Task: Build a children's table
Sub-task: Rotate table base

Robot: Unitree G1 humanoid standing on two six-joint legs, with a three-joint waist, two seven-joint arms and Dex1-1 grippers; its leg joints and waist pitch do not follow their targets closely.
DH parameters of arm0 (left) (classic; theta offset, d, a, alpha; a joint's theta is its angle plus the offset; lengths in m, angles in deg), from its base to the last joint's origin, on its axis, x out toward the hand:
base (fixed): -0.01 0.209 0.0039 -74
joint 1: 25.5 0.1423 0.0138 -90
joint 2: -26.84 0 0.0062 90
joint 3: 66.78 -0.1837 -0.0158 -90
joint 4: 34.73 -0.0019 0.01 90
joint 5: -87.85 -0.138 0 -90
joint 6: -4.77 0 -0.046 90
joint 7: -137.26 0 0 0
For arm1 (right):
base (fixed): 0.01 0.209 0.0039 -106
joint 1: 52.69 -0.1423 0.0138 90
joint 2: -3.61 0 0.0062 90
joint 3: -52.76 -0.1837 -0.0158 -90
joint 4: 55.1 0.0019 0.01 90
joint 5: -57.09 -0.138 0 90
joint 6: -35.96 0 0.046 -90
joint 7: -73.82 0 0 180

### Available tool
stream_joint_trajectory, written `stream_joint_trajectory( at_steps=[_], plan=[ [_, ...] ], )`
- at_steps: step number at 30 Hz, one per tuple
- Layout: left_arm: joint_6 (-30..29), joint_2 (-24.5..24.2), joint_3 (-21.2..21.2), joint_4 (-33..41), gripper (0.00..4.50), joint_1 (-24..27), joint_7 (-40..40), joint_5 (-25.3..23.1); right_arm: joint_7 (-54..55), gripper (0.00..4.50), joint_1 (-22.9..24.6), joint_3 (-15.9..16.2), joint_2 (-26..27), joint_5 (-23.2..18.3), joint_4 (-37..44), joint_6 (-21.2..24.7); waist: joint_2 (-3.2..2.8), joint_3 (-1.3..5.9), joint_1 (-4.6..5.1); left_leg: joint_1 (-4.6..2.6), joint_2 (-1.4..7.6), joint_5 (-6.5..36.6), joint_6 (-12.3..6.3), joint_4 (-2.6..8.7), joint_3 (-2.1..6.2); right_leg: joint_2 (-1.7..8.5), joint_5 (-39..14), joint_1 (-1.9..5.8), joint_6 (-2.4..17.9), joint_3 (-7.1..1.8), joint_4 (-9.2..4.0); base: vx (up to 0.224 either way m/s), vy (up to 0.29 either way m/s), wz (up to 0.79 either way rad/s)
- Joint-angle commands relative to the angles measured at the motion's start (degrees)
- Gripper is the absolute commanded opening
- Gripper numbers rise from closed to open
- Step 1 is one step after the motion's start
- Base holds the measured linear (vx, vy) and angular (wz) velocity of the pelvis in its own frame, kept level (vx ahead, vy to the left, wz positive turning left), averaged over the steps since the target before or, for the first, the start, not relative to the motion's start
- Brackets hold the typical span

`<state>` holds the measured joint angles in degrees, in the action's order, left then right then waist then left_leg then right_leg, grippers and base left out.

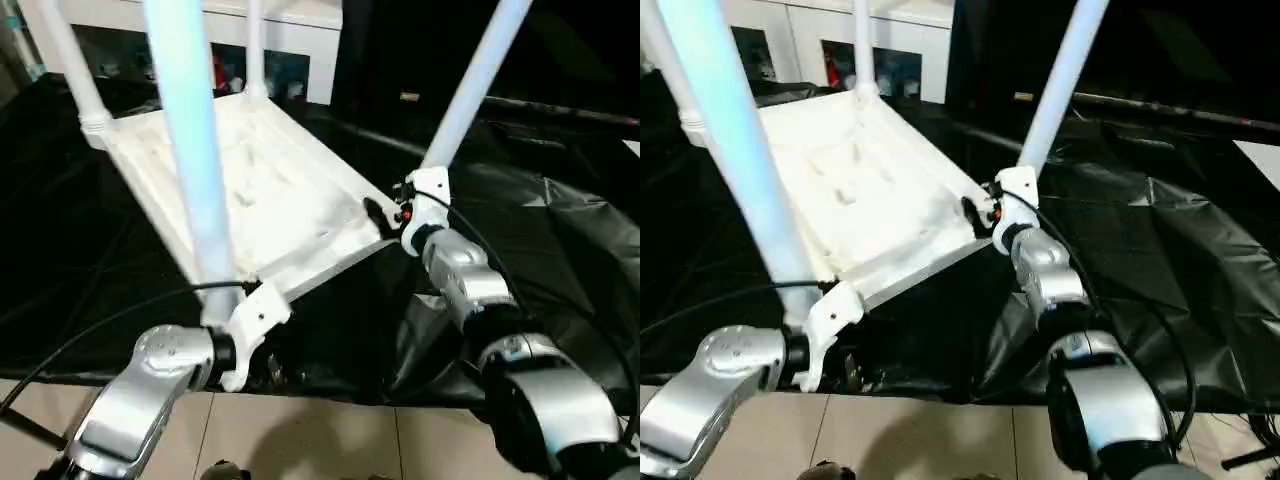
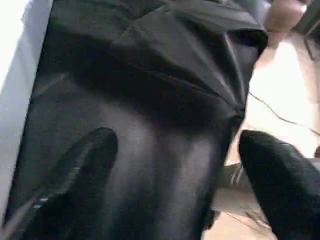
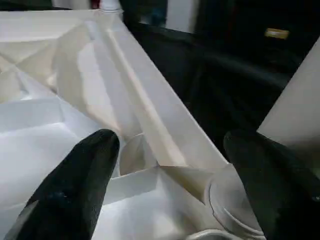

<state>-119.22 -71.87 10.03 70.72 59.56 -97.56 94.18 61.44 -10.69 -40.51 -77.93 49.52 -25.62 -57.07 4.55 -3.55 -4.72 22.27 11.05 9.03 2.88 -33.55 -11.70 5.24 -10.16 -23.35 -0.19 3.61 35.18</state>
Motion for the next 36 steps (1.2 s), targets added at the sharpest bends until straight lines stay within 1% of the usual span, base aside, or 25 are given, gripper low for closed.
stream_joint_trajectory(
  at_steps=[1, 3, 6, 7, 8, 10, 11, 12, 13, 14, 15, 17, 18, 20, 22, 24, 25, 27, 28, 29, 30, 33, 34, 35, 36],
  plan=[
    [0.8, -1.4, 2.6, 0.6, 4.43, 0.5, -0.9, 0.6, 3.1, 3.93, -1.2, -3.1, -3.2, 0.0, -1.9, -1.1, -1.05, 3.82, 0.51, -2.05, 2.22, 17.9, 2.77, 4.06, 0.89, 2.21, -13.1, 1.41, 9.0, -2.57, -3.86, 0.0, 0.0, 0.0],
    [1.8, -2.5, 3.2, 0.9, 4.43, 1.4, -2.2, 1.6, 3.6, 3.93, -1.8, -3.4, -3.8, 0.1, -3.1, -1.6, -1.21, 3.8, 0.24, -2.05, 2.18, 18.3, 3.04, 4.1, 0.94, 2.26, -13.9, 1.39, 8.7, -2.54, -3.83, 0.0, 0.0, 0.0],
    [2.5, -5.3, 5.1, 2.5, 4.43, 4.1, -5.2, 4.8, 3.8, 3.93, -2.9, -4.0, -5.0, 0.0, -5.6, -2.7, -1.23, 3.82, 0.24, -2.11, 2.17, 19.1, 3.55, 4.07, 0.97, 2.22, -14.3, 1.3, 8.6, -2.5, -3.74, 0.0, 0.0, 0.0],
    [2.9, -6.5, 6.0, 3.0, 4.43, 5.1, -6.0, 5.7, 3.7, 3.93, -3.2, -3.9, -5.1, 0.0, -6.3, -3.1, -1.39, 3.76, 0.25, -2.16, 2.13, 19.6, 3.58, 4.05, 0.94, 2.11, -14.3, 1.21, 8.7, -2.5, -3.77, 0.0, 0.0, 0.0],
    [2.9, -6.5, 6.0, 3.0, 4.43, 5.1, -6.0, 5.7, 3.7, 3.93, -3.2, -3.9, -5.1, 0.0, -6.3, -3.1, -1.37, 3.73, 0.25, -2.13, 2.06, 19.9, 3.58, 4.03, 0.91, 2.09, -14.5, 1.17, 8.7, -2.5, -3.78, 0.0, 0.0, 0.0],
    [2.8, -8.0, 7.7, 3.6, 4.43, 6.3, -7.1, 7.2, 2.6, 3.93, -3.4, -3.7, -5.3, 0.1, -6.8, -3.6, -1.44, 3.78, 0.44, -1.83, 2.09, 19.9, 3.74, 4.14, 1.09, 2.14, -14.4, 1.49, 8.6, -2.5, -3.65, 0.0, 0.0, 0.0],
    [2.7, -9.3, 9.8, 3.8, 4.43, 7.2, -8.1, 8.4, -0.7, 3.93, -3.3, -3.4, -5.2, 0.0, -6.5, -3.8, -1.45, 3.84, 0.66, -1.57, 1.98, 20.2, 3.54, 4.11, 1.14, 2.17, -14.3, 1.67, 8.8, -2.48, -3.61, 0.0, 0.0, 0.0],
    [2.7, -10.1, 11.0, 3.8, 4.43, 7.6, -8.7, 9.0, -3.0, 3.93, -3.2, -3.1, -5.1, -0.1, -6.3, -3.9, -1.35, 3.78, 0.77, -1.58, 2.03, 20.4, 3.46, 4.15, 1.14, 2.19, -14.7, 1.6, 8.8, -2.48, -3.7, 0.0, 0.0, 0.0],
    [2.6, -10.9, 12.4, 3.8, 4.43, 8.0, -9.4, 9.8, -5.7, 3.93, -3.0, -2.8, -4.9, -0.3, -5.9, -4.1, -1.48, 3.73, 1.06, -1.52, 1.98, 20.7, 3.23, 4.11, 1.22, 2.19, -15.2, 1.62, 9.0, -2.52, -3.72, 0.0, 0.0, 0.0],
    [3.3, -11.1, 15.5, 3.0, 4.43, 8.1, -9.7, 11.4, -11.5, 3.93, -1.9, -1.3, -4.9, -0.2, -4.0, -4.1, -1.31, 3.76, 1.51, -1.41, 1.94, 21.1, 2.75, 4.01, 1.22, 2.18, -15.5, 1.72, 9.5, -2.54, -3.77, 0.0, 0.0, 0.0],
    [3.4, -11.2, 15.9, 2.9, 4.43, 8.2, -9.7, 11.7, -12.1, 3.93, -1.8, -1.2, -4.9, -0.1, -3.9, -4.2, -1.3, 3.71, 1.65, -1.2, 2.0, 20.7, 2.57, 4.09, 1.31, 2.27, -15.3, 1.89, 9.6, -2.55, -3.77, 0.0, 0.0, 0.0],
    [4.8, -10.5, 17.8, 1.9, 4.43, 7.6, -8.9, 12.8, -15.2, 3.93, -0.6, -0.5, -5.0, -0.2, -2.6, -4.4, -1.39, 3.65, 1.94, -1.34, 2.13, 20.4, 2.49, 4.12, 1.4, 2.27, -15.6, 1.81, 10.3, -2.53, -3.78, 0.0, 0.0, 0.0],
    [6.2, -8.2, 21.1, 0.2, 4.43, 5.1, -6.8, 15.5, -17.2, 3.93, 2.0, 0.8, -5.8, 0.4, 0.0, -4.2, -1.41, 3.59, 1.77, -1.55, 2.14, 20.3, 2.33, 4.08, 1.28, 2.18, -15.3, 1.69, 10.4, -2.61, -3.89, 0.0, 0.0, 0.0],
    [6.2, -7.3, 22.2, -0.8, 4.43, 2.8, -5.9, 17.0, -15.4, 3.93, 3.6, 1.3, -6.6, 1.4, 1.0, -3.8, -1.69, 3.83, 1.52, -1.84, 2.23, 18.9, 2.48, 4.03, 1.26, 2.16, -12.7, 1.72, 11.3, -2.65, -3.64, 0.0, 0.0, 0.0],
    [5.5, -6.5, 22.5, -1.3, 4.43, 0.8, -5.0, 17.9, -13.5, 3.93, 5.3, 0.8, -7.1, 1.3, 2.6, -2.5, -1.72, 3.82, 1.28, -2.09, 2.17, 19.0, 2.91, 4.02, 1.15, 2.03, -12.2, 1.68, 11.8, -2.61, -3.47, 0.0, 0.0, 0.0],
    [5.8, -6.1, 22.1, -2.2, 4.43, -0.6, -4.2, 17.8, -12.9, 3.93, 7.0, 0.8, -7.7, 1.7, 4.2, -1.1, -1.6, 3.78, 1.12, -2.2, 2.12, 19.7, 3.28, 4.0, 1.14, 1.97, -13.0, 1.68, 11.2, -2.61, -3.57, 0.0, 0.0, 0.0],
    [6.1, -5.6, 21.6, -3.0, 4.43, -1.5, -3.5, 17.3, -12.4, 3.93, 8.1, 0.5, -7.9, 1.7, 5.3, -0.2, -1.43, 3.86, 1.25, -1.72, 2.03, 19.4, 3.3, 4.05, 1.28, 2.12, -13.2, 2.1, 10.9, -2.59, -3.48, 0.0, 0.0, 0.0],
    [6.2, -4.5, 20.8, -4.3, 4.43, -3.1, -3.4, 17.4, -12.1, 3.93, 10.3, -0.3, -8.1, 1.7, 8.0, 2.1, -1.39, 3.88, 1.3, -1.88, 1.99, 19.2, 3.19, 3.95, 1.23, 2.2, -14.2, 1.98, 10.1, -2.72, -3.77, 0.0, 0.0, 0.0],
    [6.2, -4.5, 20.8, -4.3, 4.43, -3.1, -3.4, 17.4, -12.1, 3.93, 10.3, -0.3, -8.1, 1.7, 8.0, 2.1, -1.29, 3.9, 1.33, -1.66, 1.96, 19.0, 3.1, 4.01, 1.29, 2.26, -14.4, 2.17, 9.9, -2.69, -3.81, 0.0, 0.0, 0.0],
    [6.3, -3.7, 20.5, -4.7, 4.43, -4.0, -3.3, 17.8, -12.1, 3.93, 11.0, 0.0, -8.0, 1.9, 8.8, 2.6, -1.46, 3.94, 1.33, -1.64, 1.99, 18.8, 3.09, 3.98, 1.32, 2.33, -14.4, 2.17, 9.9, -2.69, -3.76, 0.0, 0.0, 0.0],
    [6.0, -2.8, 19.9, -5.1, 4.43, -5.2, -3.0, 18.7, -11.9, 3.93, 11.7, 0.6, -7.8, 2.3, 9.5, 2.9, -1.3, 3.94, 1.45, -1.65, 1.97, 18.7, 2.98, 3.94, 1.29, 2.31, -14.7, 2.12, 9.9, -2.66, -3.86, 0.0, 0.0, 0.0],
    [5.2, 1.3, 17.4, -6.9, 4.43, -10.3, -3.0, 21.2, -9.4, 3.93, 11.9, 2.5, -6.6, 4.0, 9.2, 4.5, -1.34, 3.94, 1.37, -1.86, 1.99, 18.7, 3.11, 3.83, 1.24, 2.38, -14.9, 1.88, 10.5, -2.67, -3.93, 0.0, 0.0, 0.0],
    [5.2, 1.9, 16.8, -7.4, 4.43, -11.2, -3.0, 21.4, -9.2, 3.93, 11.7, 2.8, -6.4, 4.2, 9.0, 4.8, -1.77, 3.89, 1.57, -1.8, 1.9, 19.4, 3.43, 3.9, 1.28, 2.29, -15.5, 1.92, 10.5, -2.63, -4.08, 0.0, 0.0, 0.0],
    [5.4, 3.0, 16.1, -8.2, 4.43, -12.5, -3.0, 21.5, -8.8, 3.93, 11.2, 3.4, -6.1, 4.8, 8.0, 5.1, -1.98, 3.96, 1.44, -1.94, 1.92, 19.8, 3.55, 3.82, 1.36, 2.36, -15.3, 1.92, 10.6, -2.63, -3.93, 0.0, 0.0, 0.0],
    [5.4, 3.4, 15.8, -8.6, 4.43, -13.0, -3.0, 21.5, -8.8, 3.93, 11.0, 3.6, -5.9, 5.1, 7.7, 5.3, -1.76, 3.87, 1.69, -1.69, 1.86, 19.8, 3.5, 3.86, 1.34, 2.31, -15.4, 2.01, 10.6, -2.63, -4.01, 0.0, 0.0, 0.0]
  ],
)
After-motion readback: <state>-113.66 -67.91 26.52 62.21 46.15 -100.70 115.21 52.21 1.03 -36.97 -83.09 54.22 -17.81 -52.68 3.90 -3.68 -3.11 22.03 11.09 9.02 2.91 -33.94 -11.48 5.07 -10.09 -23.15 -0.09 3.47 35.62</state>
